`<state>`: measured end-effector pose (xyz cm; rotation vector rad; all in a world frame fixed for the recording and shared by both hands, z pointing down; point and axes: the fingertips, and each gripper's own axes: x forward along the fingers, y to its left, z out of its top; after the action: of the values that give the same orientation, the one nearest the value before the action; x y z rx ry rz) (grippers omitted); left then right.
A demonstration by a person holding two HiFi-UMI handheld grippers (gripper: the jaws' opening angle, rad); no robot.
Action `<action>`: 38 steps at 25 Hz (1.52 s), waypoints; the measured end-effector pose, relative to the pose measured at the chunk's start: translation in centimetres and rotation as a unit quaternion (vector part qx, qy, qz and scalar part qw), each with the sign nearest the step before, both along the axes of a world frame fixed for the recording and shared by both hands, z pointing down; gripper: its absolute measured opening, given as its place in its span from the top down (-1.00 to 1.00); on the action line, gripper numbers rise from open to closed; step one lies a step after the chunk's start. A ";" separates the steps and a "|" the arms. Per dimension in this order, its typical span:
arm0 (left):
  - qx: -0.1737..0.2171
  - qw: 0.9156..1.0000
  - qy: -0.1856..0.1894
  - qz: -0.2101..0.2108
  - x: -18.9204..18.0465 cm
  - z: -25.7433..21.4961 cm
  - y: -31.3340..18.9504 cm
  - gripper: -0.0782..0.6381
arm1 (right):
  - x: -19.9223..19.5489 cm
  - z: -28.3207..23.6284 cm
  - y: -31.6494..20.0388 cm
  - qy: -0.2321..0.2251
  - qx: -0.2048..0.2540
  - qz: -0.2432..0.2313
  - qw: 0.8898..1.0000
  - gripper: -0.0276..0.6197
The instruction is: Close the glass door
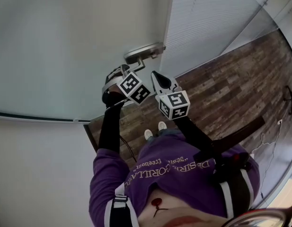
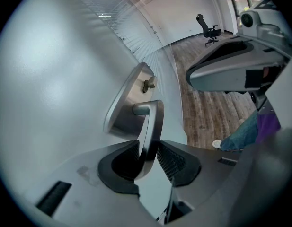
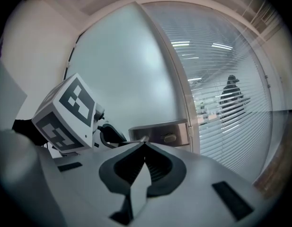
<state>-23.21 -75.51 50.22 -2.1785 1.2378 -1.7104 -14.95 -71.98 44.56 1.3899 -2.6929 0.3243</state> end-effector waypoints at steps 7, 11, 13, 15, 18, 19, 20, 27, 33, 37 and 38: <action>-0.001 1.000 -0.003 -0.018 -0.8 0.2 -0.7 0.48 | 0.5 0.3 -1.0 0.002 0.000 -0.017 1.000 0.94; -0.002 1.000 -0.004 -0.025 -1.0 0.1 -1.0 0.48 | 1.0 0.6 -1.2 0.001 0.000 -0.022 1.000 0.94; -0.001 1.000 -0.004 -0.030 -1.2 0.1 -1.2 0.48 | 1.0 1.0 -1.2 0.000 -0.003 -0.026 1.000 0.94; -0.002 0.999 -0.004 -0.034 -1.4 0.0 -1.5 0.48 | 1.0 1.2 -1.3 0.001 -0.006 -0.030 1.000 0.94; -0.004 0.999 -0.004 -0.035 -1.3 -0.1 -2.1 0.48 | 1.0 1.4 -1.8 0.002 -0.009 -0.030 1.000 0.94; -0.003 0.999 -0.005 -0.034 -1.4 -0.1 -2.2 0.48 | 0.8 1.5 -1.9 0.002 -0.011 -0.030 0.999 0.94; -0.003 0.999 -0.006 -0.033 -1.5 0.0 -2.4 0.48 | 0.6 1.6 -2.1 0.001 -0.013 -0.029 0.999 0.94; -0.001 1.000 -0.008 -0.030 -1.9 0.0 -3.7 0.48 | -0.7 1.2 -3.5 0.002 -0.014 -0.019 1.000 0.94; -0.001 0.999 -0.006 -0.038 -2.0 0.1 -4.7 0.48 | -1.3 1.3 -4.1 0.002 -0.013 -0.009 1.000 0.94; 0.010 0.999 -0.009 -0.035 -2.3 0.2 -5.1 0.48 | -1.8 1.5 -4.4 0.004 -0.011 -0.004 1.000 0.94; 0.013 0.999 -0.010 -0.035 -2.3 0.1 -5.3 0.48 | -1.9 1.4 -4.5 0.004 -0.011 -0.003 1.000 0.94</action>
<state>-25.56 -80.77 50.36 -2.1214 1.3395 -1.7278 -16.82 -76.45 46.00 1.3741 -2.6781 0.3456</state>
